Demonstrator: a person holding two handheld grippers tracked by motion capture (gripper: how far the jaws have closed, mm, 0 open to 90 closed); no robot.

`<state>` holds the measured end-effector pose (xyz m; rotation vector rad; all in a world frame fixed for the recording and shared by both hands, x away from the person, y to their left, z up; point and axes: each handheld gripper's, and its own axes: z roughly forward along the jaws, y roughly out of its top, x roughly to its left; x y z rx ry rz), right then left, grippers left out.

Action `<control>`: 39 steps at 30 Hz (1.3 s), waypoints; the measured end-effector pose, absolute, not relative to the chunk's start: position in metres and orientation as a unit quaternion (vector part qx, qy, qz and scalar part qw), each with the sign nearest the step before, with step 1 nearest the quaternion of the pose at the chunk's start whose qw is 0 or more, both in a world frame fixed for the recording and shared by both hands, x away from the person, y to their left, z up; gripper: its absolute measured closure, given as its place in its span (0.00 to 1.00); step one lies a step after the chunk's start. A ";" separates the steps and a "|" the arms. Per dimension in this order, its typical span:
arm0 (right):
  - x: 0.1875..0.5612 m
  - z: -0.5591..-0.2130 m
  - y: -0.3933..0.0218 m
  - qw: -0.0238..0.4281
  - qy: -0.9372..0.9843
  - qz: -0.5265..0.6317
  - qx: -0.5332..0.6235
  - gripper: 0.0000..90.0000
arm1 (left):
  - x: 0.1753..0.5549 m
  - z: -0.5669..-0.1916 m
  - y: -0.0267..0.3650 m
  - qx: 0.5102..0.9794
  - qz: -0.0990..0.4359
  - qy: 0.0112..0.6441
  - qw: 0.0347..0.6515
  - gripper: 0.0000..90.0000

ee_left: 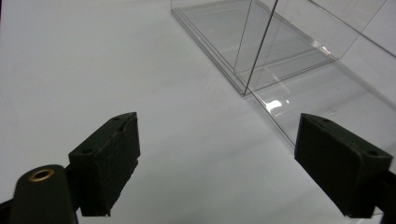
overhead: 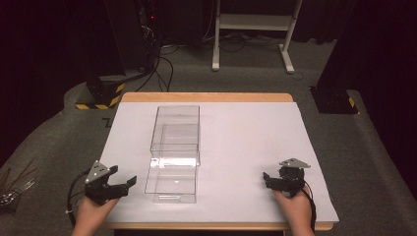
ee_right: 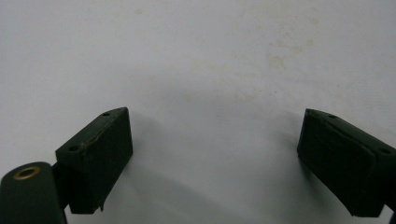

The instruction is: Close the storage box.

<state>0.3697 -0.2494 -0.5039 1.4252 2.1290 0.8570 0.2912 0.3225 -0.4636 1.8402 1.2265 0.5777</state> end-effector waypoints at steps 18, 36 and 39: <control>0.370 -0.504 -0.249 0.218 0.769 0.310 0.514 0.11 | 0.277 -0.445 0.311 0.728 0.243 0.463 0.443 0.16; 0.370 -0.504 -0.250 0.218 0.769 0.310 0.514 0.11 | 0.265 -0.431 0.293 0.728 0.234 0.435 0.475 0.16; 0.370 -0.504 -0.250 0.218 0.769 0.310 0.514 0.11 | 0.264 -0.431 0.290 0.729 0.229 0.432 0.479 0.16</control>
